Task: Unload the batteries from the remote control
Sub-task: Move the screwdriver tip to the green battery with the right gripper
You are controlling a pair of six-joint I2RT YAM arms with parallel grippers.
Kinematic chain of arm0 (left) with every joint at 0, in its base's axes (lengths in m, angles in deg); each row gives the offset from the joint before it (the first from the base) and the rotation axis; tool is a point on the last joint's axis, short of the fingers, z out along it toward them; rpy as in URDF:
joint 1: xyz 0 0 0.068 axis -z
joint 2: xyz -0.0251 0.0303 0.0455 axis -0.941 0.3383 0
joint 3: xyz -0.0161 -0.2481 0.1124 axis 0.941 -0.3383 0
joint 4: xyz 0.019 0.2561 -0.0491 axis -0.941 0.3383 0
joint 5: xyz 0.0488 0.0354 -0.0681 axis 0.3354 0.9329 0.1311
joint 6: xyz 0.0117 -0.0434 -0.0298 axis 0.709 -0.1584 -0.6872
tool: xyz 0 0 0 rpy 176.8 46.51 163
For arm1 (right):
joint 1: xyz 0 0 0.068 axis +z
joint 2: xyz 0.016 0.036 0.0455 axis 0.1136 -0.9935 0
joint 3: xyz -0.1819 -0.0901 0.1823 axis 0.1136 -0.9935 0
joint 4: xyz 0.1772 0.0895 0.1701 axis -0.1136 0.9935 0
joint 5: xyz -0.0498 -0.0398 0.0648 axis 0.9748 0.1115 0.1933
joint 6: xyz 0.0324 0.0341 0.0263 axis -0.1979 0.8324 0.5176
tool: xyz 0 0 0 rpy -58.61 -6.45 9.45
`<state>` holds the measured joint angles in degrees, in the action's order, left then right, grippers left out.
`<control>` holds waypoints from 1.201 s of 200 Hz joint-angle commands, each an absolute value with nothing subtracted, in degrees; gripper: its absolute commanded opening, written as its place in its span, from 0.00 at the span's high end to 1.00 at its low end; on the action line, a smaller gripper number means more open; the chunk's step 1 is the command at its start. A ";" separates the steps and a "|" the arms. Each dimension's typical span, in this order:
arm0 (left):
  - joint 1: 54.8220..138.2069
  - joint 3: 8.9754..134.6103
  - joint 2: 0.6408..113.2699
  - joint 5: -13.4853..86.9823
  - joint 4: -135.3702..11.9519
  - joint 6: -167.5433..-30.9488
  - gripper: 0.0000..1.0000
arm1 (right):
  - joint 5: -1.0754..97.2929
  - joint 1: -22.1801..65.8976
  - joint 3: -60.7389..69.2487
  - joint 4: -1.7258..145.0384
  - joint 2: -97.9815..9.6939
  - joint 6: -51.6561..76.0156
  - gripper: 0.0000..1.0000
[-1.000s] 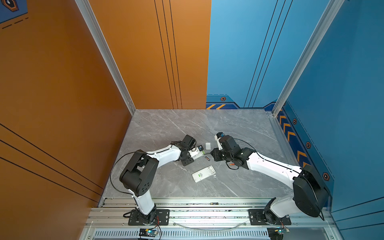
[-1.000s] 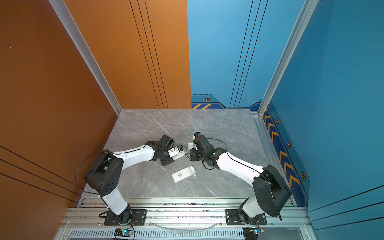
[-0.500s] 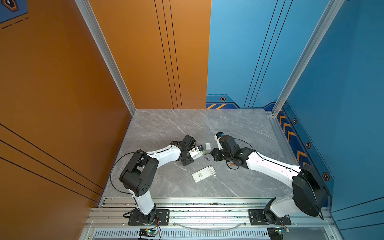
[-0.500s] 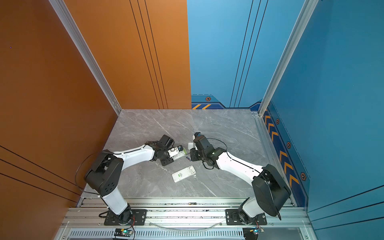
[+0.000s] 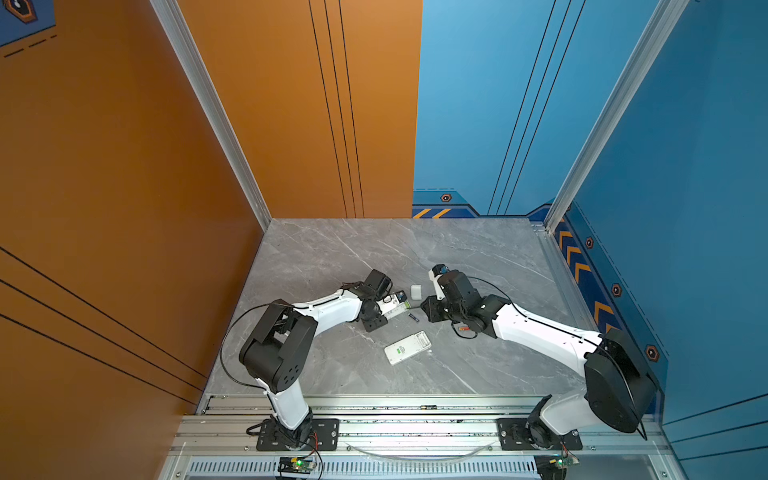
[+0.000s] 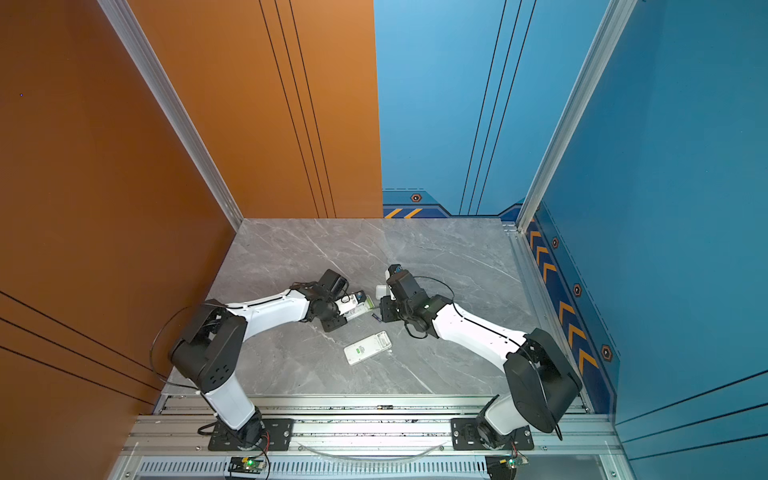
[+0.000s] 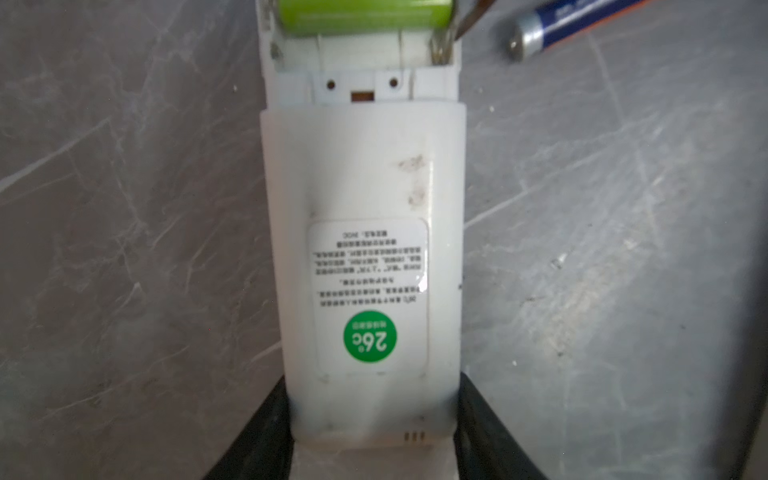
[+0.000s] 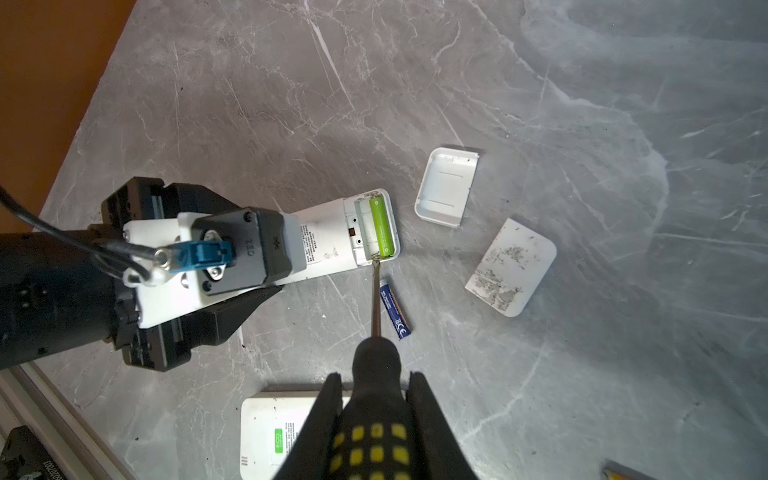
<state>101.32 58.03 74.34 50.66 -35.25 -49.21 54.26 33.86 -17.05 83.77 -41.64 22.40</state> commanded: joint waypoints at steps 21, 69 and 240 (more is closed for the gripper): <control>101.60 56.72 74.96 50.03 -30.77 -48.10 1.00 | 54.43 32.07 -16.06 82.36 -40.80 22.51 1.00; 101.60 56.75 74.92 49.97 -30.81 -47.91 1.00 | 53.72 31.97 -15.89 81.96 -41.80 22.29 1.00; 101.76 56.39 73.72 45.82 -30.15 -46.37 1.00 | 70.07 40.72 -16.21 83.77 -44.39 17.68 1.00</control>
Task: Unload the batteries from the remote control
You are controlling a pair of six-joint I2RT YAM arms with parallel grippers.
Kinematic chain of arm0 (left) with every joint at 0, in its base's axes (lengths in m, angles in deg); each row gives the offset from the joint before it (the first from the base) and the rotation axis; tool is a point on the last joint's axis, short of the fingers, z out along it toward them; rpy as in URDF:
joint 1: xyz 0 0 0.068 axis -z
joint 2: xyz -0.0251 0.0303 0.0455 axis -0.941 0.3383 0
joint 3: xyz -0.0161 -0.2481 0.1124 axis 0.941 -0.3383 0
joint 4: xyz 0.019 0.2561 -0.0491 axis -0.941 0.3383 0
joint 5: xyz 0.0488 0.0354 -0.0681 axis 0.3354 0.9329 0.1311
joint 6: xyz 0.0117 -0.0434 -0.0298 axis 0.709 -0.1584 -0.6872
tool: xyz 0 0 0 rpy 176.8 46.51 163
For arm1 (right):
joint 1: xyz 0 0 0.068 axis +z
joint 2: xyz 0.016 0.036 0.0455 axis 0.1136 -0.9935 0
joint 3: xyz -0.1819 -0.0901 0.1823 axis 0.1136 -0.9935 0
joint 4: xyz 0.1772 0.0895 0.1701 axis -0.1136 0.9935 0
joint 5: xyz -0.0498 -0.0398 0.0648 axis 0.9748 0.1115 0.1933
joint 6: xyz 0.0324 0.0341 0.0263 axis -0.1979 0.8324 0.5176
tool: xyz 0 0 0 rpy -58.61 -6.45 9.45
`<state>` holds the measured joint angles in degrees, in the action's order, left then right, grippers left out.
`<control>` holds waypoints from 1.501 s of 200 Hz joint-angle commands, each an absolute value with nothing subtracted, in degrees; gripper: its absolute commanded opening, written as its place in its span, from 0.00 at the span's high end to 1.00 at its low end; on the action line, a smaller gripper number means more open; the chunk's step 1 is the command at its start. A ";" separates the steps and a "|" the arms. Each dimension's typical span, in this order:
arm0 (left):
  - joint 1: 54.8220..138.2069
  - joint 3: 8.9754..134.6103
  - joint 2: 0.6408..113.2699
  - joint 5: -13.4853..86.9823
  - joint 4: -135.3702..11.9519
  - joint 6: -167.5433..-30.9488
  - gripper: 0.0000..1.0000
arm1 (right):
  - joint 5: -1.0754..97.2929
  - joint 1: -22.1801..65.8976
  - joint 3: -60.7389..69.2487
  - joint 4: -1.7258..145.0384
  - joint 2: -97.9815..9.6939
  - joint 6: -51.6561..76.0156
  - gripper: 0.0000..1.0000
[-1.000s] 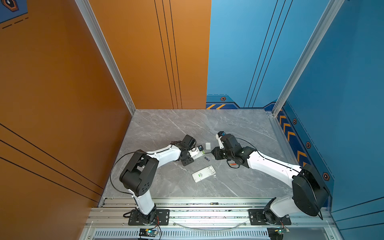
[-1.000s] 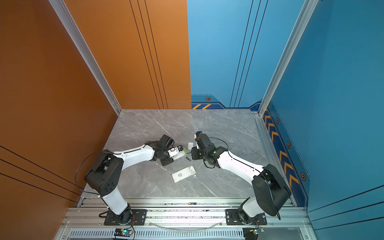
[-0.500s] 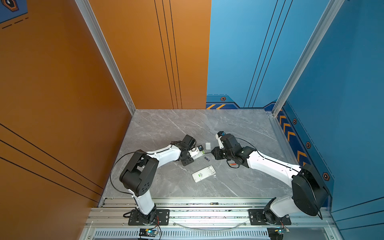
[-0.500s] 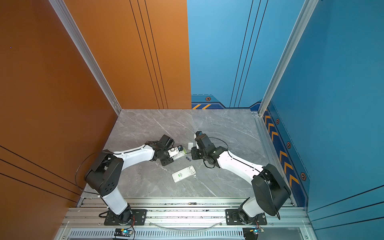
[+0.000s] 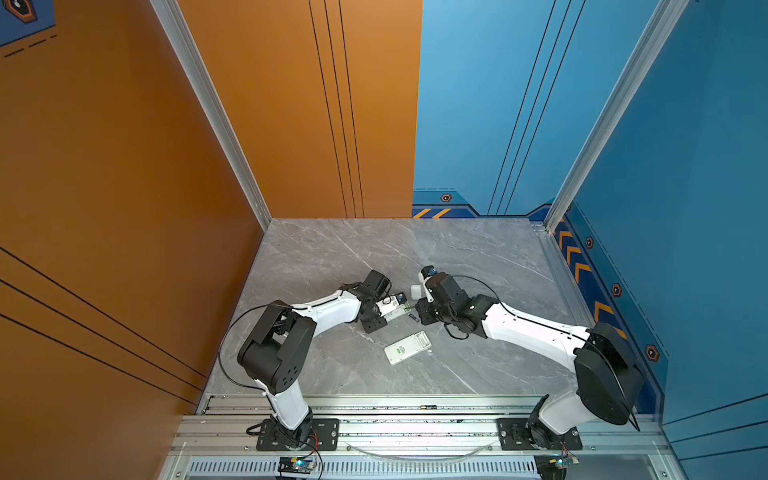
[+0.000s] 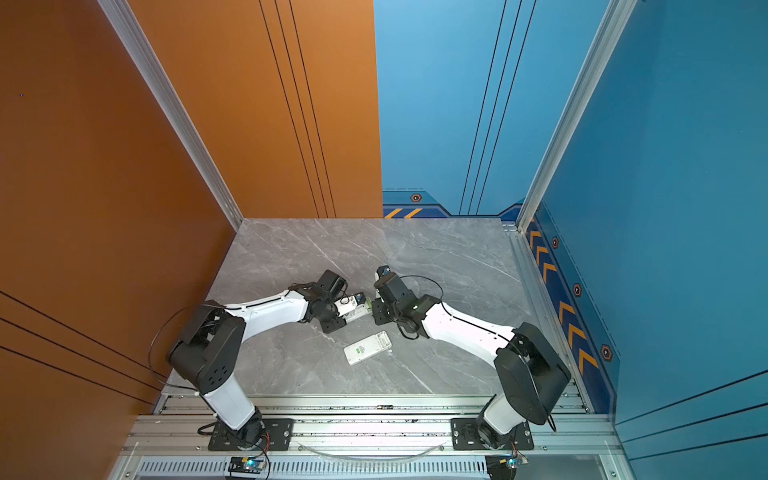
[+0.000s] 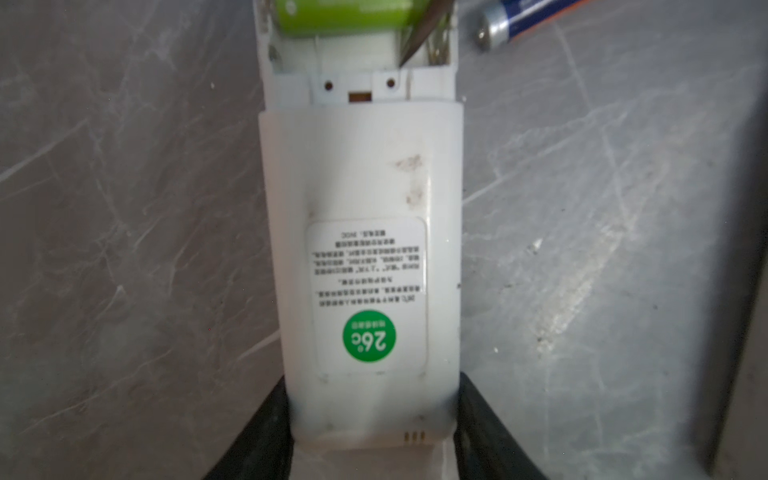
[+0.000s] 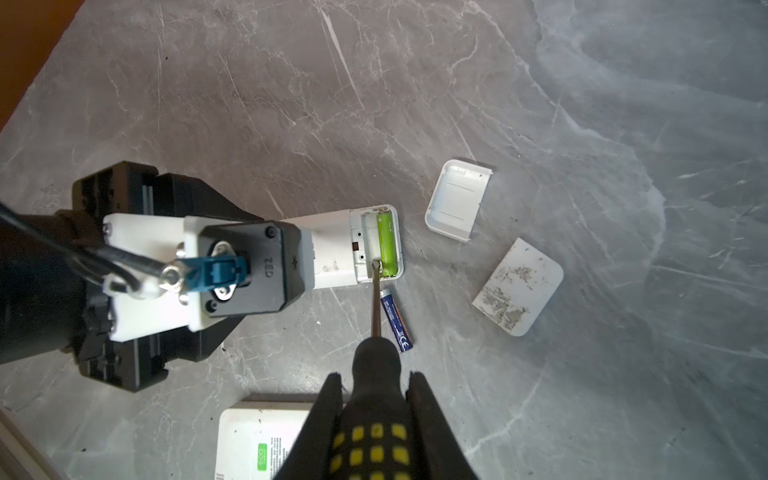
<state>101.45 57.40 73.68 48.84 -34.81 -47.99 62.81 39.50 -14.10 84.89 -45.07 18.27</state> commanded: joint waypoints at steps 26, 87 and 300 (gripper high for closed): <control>101.45 56.78 74.20 48.15 -30.02 -47.01 1.00 | 71.96 40.88 -16.72 84.90 -42.27 17.54 1.00; 101.43 57.71 74.81 52.09 -30.19 -47.20 1.00 | 69.77 40.23 -14.41 89.91 -40.49 15.84 1.00; 101.59 57.45 74.62 51.19 -30.43 -47.13 1.00 | 62.16 39.77 -12.89 88.05 -41.68 14.52 1.00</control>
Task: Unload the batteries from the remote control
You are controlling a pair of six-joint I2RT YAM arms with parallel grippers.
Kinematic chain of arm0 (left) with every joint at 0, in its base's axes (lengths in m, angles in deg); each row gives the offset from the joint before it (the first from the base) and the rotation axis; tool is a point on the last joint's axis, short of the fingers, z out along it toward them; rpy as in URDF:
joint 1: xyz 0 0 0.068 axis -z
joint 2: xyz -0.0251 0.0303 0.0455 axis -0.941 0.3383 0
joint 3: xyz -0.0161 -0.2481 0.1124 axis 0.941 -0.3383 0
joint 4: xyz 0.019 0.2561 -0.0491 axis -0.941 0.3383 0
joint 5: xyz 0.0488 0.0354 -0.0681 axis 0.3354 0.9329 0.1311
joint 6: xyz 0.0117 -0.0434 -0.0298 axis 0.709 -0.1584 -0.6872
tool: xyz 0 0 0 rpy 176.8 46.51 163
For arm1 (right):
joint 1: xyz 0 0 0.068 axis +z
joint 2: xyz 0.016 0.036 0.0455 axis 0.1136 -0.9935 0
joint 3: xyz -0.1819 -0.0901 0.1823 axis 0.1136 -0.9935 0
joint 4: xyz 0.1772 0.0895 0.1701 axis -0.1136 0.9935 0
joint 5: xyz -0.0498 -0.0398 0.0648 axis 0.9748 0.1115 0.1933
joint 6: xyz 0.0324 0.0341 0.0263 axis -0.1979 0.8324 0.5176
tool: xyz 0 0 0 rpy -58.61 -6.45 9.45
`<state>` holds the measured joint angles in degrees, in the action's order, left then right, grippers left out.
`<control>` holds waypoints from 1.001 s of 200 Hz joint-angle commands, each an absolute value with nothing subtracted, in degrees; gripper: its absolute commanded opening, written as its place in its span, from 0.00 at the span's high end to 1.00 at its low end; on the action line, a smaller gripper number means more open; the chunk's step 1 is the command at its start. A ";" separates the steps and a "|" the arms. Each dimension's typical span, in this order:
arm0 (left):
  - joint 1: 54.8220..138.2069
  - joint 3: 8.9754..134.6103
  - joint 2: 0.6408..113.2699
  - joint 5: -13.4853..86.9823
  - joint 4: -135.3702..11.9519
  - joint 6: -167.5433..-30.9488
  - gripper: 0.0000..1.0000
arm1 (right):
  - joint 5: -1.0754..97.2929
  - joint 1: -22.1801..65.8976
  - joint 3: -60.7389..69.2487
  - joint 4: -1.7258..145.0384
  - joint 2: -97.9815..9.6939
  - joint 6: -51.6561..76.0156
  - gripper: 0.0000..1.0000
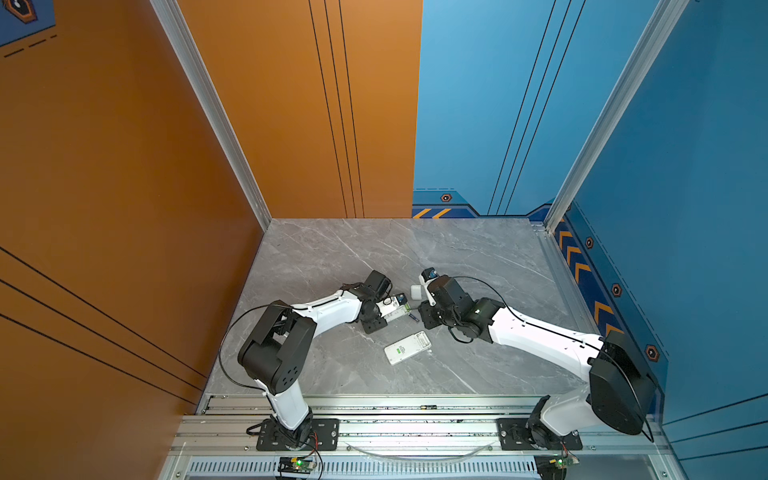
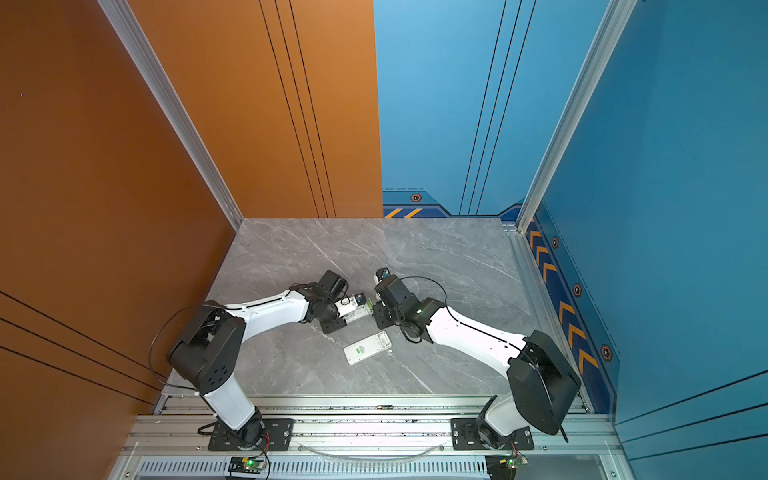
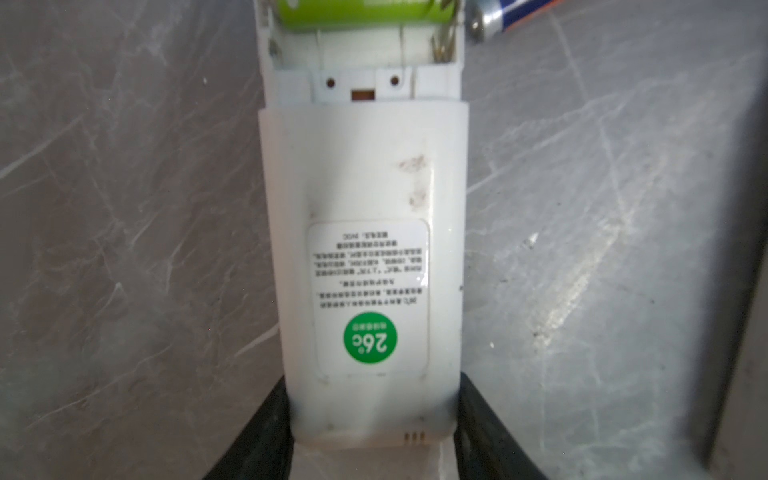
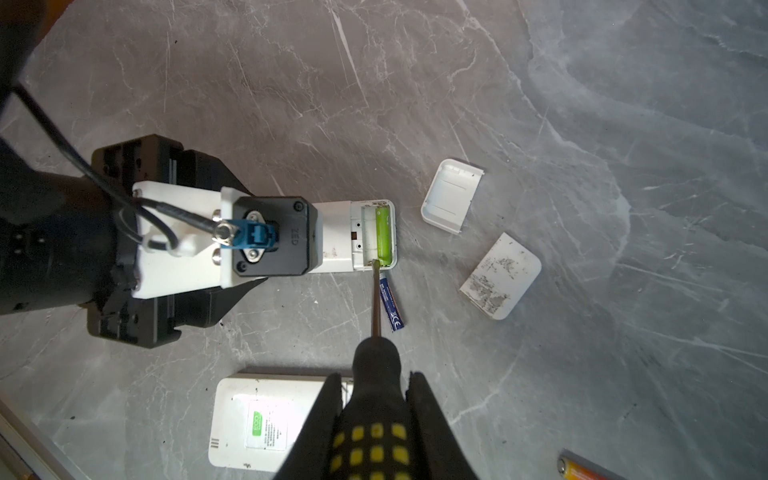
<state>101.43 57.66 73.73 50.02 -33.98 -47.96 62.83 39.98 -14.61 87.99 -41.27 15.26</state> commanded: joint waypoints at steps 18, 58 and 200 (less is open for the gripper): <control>101.60 57.45 74.66 51.22 -30.50 -47.13 1.00 | 62.13 39.62 -13.10 88.31 -41.49 14.57 1.00; 101.58 57.42 74.74 51.30 -30.58 -47.13 1.00 | 61.93 39.18 -13.03 89.20 -41.13 14.10 1.00; 101.55 57.54 75.03 51.21 -30.69 -47.01 1.00 | 60.97 38.63 -12.97 89.98 -41.97 13.87 1.00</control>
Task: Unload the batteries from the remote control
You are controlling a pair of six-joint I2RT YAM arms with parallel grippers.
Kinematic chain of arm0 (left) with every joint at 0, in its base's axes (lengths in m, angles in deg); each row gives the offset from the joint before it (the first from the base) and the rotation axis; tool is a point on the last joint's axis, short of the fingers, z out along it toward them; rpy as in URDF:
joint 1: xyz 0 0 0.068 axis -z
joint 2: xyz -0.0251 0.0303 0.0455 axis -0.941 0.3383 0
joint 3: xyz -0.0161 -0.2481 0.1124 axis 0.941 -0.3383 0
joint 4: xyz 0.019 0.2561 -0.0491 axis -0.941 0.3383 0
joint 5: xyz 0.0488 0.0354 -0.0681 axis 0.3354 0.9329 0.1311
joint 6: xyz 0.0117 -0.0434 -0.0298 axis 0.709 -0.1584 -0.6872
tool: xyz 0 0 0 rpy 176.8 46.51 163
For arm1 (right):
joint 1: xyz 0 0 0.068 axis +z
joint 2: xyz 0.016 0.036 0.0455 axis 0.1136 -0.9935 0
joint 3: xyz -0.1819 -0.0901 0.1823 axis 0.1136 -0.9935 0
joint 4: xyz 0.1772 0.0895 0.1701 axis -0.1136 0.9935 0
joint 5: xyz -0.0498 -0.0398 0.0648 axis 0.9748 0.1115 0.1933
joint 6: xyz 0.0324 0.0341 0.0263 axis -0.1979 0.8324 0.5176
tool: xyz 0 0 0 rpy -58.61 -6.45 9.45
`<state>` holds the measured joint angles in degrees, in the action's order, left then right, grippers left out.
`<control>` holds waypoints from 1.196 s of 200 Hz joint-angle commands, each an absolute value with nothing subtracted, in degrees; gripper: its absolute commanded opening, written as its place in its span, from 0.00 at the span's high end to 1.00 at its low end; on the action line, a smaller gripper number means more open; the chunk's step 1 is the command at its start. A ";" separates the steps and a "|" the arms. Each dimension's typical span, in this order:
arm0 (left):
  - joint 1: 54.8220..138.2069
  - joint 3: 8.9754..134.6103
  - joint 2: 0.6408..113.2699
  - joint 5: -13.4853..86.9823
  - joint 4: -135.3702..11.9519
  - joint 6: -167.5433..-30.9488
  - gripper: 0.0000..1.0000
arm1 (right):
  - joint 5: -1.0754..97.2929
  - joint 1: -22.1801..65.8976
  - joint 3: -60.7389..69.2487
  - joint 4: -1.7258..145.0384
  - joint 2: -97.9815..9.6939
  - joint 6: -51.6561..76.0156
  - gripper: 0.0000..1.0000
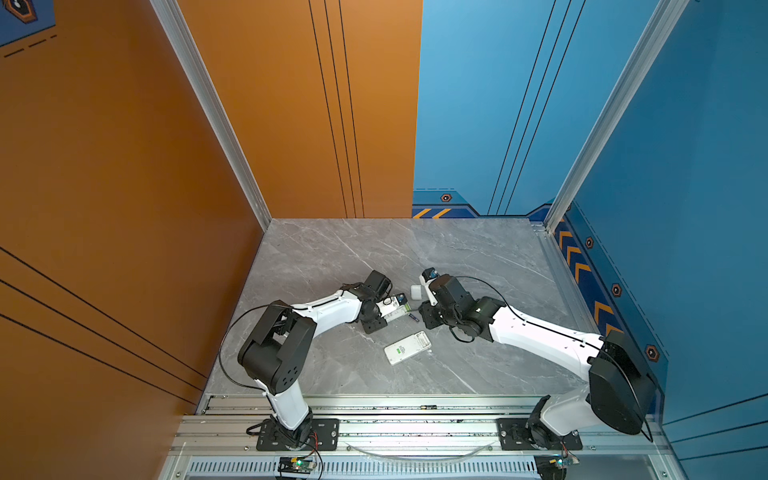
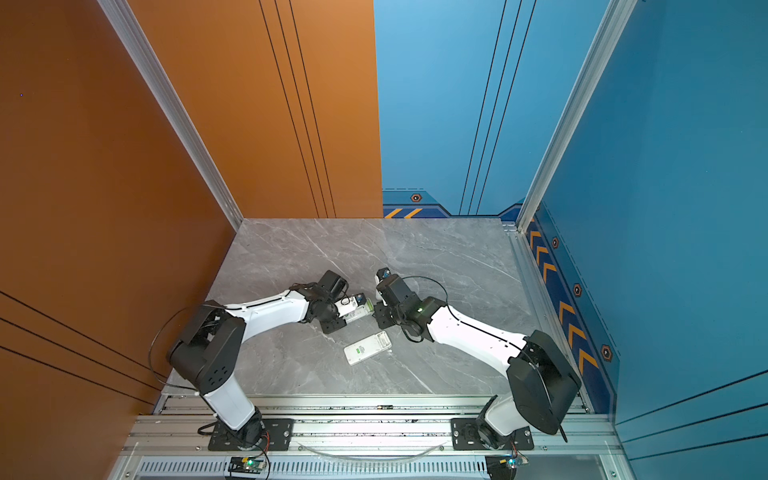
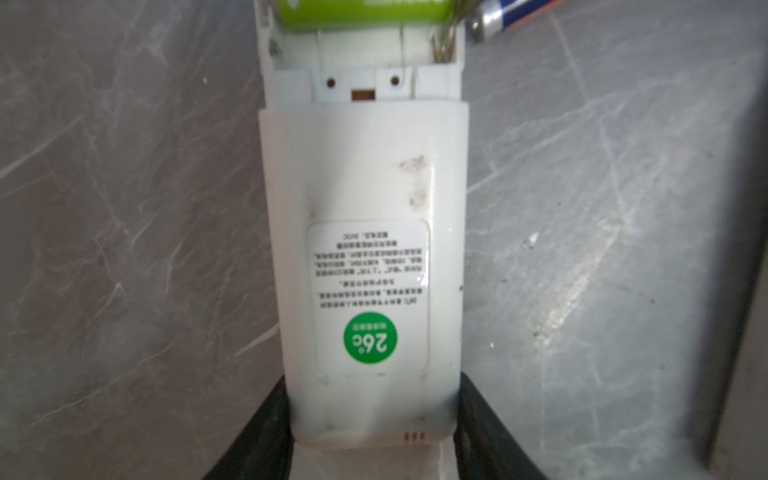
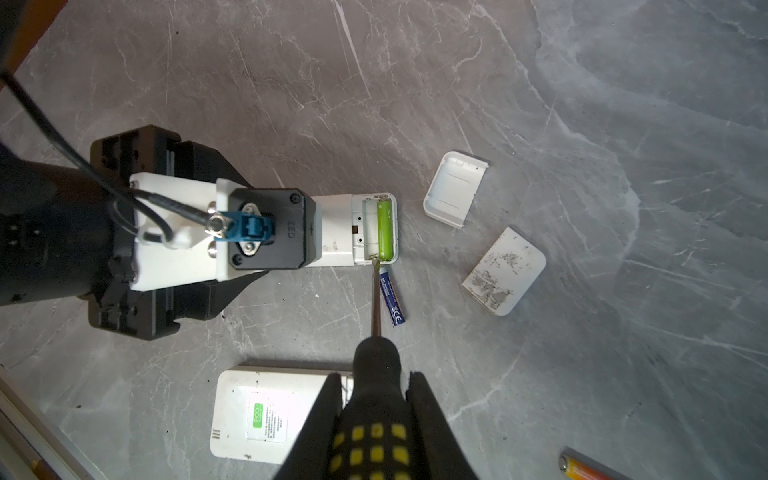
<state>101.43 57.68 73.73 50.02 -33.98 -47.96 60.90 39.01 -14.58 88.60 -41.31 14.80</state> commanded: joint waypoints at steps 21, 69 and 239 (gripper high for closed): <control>101.47 57.61 75.02 51.13 -30.70 -47.00 1.00 | 60.95 38.48 -12.93 90.18 -42.36 13.78 1.00; 101.51 57.80 75.27 51.10 -30.69 -47.01 1.00 | 60.42 38.26 -13.28 90.35 -42.59 13.99 1.00; 101.24 58.39 74.81 32.09 -25.57 -43.63 0.98 | 79.85 47.70 -35.68 45.93 -42.39 14.91 1.00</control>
